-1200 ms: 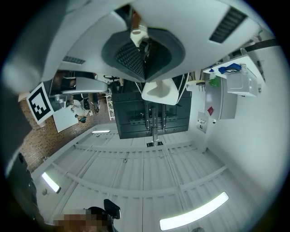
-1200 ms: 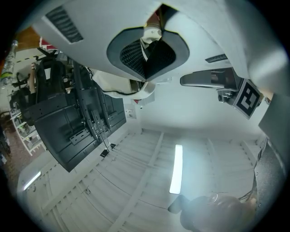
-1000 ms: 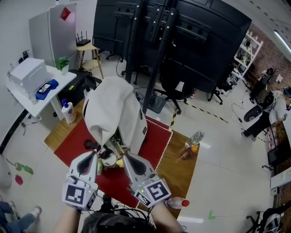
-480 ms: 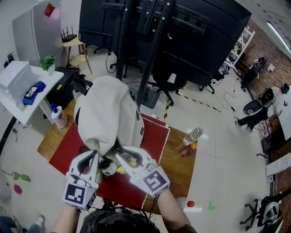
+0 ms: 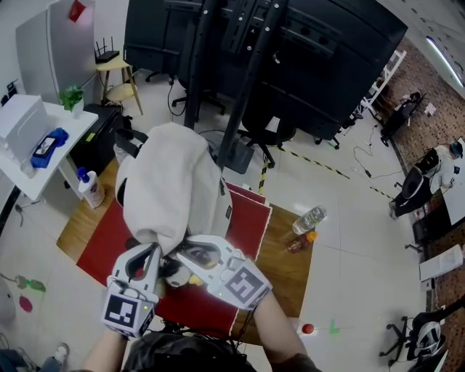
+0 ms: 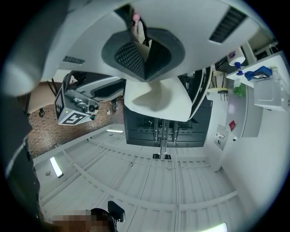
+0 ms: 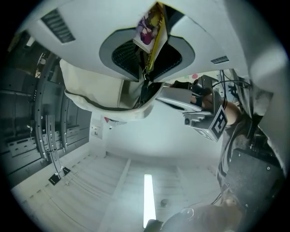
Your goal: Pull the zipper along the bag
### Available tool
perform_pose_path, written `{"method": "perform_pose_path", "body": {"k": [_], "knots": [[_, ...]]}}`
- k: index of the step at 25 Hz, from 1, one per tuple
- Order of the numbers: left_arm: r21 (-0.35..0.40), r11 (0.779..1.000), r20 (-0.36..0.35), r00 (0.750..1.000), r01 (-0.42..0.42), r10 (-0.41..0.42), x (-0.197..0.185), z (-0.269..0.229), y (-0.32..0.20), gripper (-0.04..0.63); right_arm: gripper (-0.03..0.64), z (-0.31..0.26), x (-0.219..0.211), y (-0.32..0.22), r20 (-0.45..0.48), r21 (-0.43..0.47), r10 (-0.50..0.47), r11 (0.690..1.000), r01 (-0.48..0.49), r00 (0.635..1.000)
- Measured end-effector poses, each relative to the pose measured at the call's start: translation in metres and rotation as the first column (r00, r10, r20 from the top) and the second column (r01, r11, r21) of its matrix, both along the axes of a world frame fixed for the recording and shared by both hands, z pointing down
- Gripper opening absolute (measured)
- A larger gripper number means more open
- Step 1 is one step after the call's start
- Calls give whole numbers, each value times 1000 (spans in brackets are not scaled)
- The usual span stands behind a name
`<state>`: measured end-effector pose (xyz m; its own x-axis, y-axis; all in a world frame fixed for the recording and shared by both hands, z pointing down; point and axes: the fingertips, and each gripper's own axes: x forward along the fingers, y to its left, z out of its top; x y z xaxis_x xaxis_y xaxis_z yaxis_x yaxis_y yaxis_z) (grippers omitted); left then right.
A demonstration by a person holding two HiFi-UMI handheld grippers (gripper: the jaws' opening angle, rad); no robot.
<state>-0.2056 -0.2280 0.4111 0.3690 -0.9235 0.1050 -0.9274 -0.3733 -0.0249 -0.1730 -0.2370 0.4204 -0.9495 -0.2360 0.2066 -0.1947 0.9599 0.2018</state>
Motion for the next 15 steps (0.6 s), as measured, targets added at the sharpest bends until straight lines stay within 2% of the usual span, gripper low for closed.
{"method": "perform_pose_path", "body": {"k": [3,5,7,10,15], "knots": [[-3,1000,-2,1000,1,-1,-3,2,-4,12,107,2,-5,-4,-17,45,8,999,-8,1000],[-5,1000,2,1000,-1,1,-4,1,-5,12,61,3,-8,-3,-38,97,21,995,-17,999],[0,1000,2,1000,-2,2,-6,-3,-4,12,60,4,-10,2,-53,145,22,989,-14,998],[14,1000,-10,1000,-12,12,-5,-16,4,12,57,-4,-7,15,-50,151,39,988,-31,998],[2,998,-25,998,-61,61,9,-36,15,12,57,-20,-1,31,18,135,60,989,-62,998]]}}
